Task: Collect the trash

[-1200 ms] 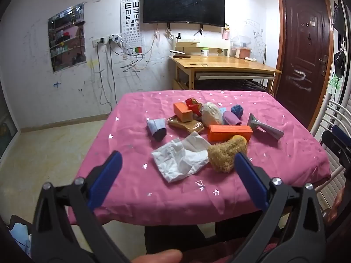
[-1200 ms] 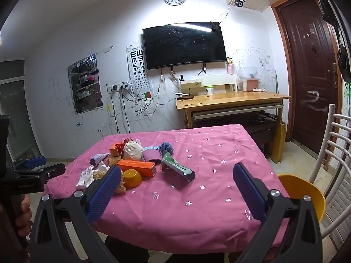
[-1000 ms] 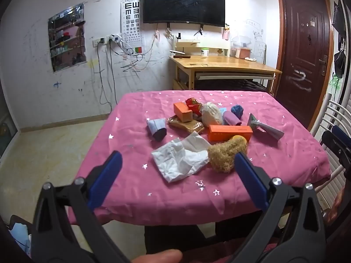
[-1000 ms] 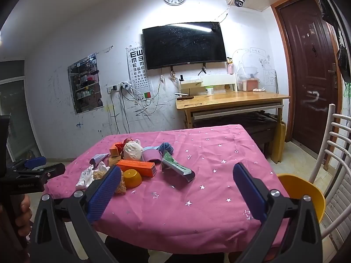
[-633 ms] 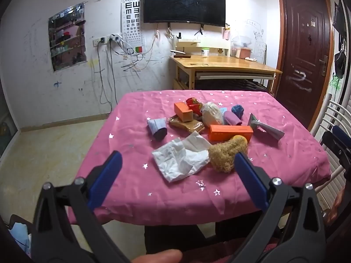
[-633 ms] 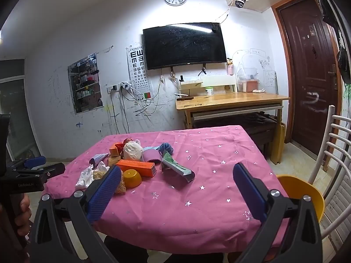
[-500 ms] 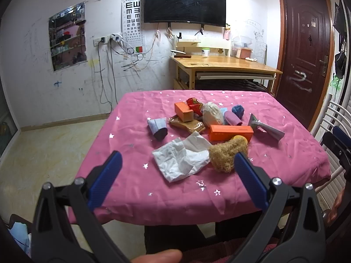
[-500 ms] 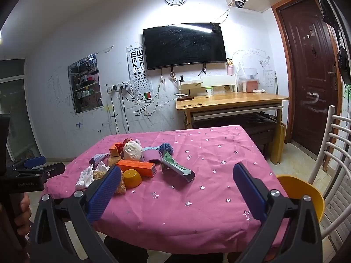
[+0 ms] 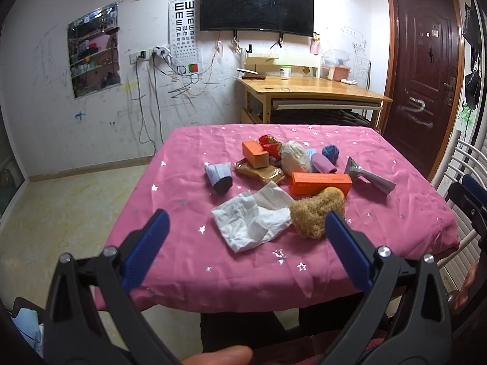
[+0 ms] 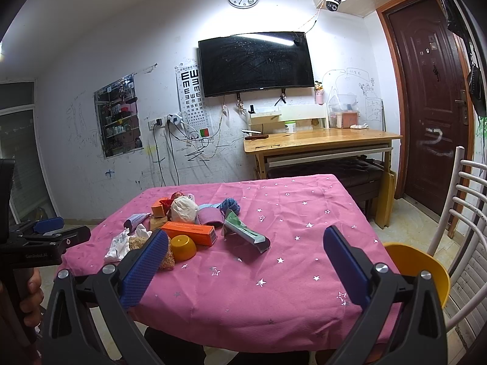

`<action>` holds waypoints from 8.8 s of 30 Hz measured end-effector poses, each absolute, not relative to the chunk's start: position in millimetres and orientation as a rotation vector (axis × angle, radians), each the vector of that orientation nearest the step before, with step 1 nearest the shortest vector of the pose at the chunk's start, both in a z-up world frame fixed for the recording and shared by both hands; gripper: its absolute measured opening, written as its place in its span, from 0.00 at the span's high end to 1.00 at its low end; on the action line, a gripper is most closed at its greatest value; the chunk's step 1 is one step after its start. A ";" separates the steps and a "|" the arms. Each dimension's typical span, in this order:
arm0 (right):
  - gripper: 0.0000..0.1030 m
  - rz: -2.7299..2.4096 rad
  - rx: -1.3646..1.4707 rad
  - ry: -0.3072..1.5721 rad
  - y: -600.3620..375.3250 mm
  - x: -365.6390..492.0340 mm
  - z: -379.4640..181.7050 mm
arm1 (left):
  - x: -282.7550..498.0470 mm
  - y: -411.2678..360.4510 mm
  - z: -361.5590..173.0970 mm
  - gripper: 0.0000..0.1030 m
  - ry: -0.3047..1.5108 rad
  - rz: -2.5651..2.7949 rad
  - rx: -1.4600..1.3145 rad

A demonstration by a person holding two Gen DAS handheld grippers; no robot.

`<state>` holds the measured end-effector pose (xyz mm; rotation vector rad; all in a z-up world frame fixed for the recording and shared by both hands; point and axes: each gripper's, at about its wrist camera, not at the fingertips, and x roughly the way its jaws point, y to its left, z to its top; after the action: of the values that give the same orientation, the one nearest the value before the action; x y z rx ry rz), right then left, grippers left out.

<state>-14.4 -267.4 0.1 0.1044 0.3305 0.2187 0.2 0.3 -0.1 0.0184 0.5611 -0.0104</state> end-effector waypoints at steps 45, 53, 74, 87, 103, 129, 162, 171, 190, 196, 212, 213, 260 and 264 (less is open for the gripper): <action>0.07 0.216 0.100 0.328 -265.4 -15.0 -0.5 | 0.2 0.5 0.0 0.05 0.564 -0.011 0.017; 0.07 0.217 0.100 0.330 -266.0 -16.9 -0.5 | 0.6 0.5 -0.5 0.05 0.567 -0.010 0.016; 0.07 0.236 0.044 0.532 -261.1 81.6 -30.9 | 56.4 31.8 -32.4 0.05 0.681 -0.005 -0.020; 0.08 0.244 0.033 0.653 -258.2 122.0 -48.8 | 94.3 18.7 -56.3 0.32 0.756 -0.064 0.003; 0.92 0.288 0.027 0.741 -258.0 143.5 -55.7 | 96.9 22.6 -51.9 0.89 0.722 -0.050 0.000; 0.93 0.118 0.241 0.532 -380.3 91.7 -23.4 | 82.3 -53.7 37.3 0.89 0.490 -0.137 0.106; 0.90 -0.229 0.386 0.706 -516.2 64.3 -110.5 | 159.9 -395.1 -14.2 0.78 0.835 -0.714 0.117; 0.33 -0.234 0.418 0.702 -523.4 63.4 -112.2 | 164.6 -405.7 -22.9 0.49 0.863 -0.698 0.102; 0.26 -0.119 0.363 0.542 -467.2 61.5 -59.1 | 145.5 -270.8 37.8 0.34 0.702 -0.523 0.001; 0.23 0.039 0.270 0.528 -395.9 74.3 -33.2 | 143.2 -191.4 56.5 0.28 0.647 -0.387 -0.017; 0.22 0.399 0.104 0.582 -226.9 87.4 -16.4 | 143.3 -4.7 44.2 0.21 0.656 -0.062 -0.059; 0.22 0.421 0.094 0.587 -218.7 87.0 -15.8 | 142.9 1.9 40.7 0.20 0.661 -0.048 -0.058; 0.52 0.609 -0.125 0.552 -120.4 85.0 -28.8 | 130.6 61.9 -22.1 0.75 0.755 -0.073 -0.075; 0.52 0.598 -0.090 0.524 -134.7 84.4 -19.5 | 124.5 53.2 -6.6 0.75 0.722 -0.073 -0.061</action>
<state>84.4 -134.7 -19.5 -0.0902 0.5236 0.5979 124.5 53.2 -6.6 -0.0612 0.7219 -0.0734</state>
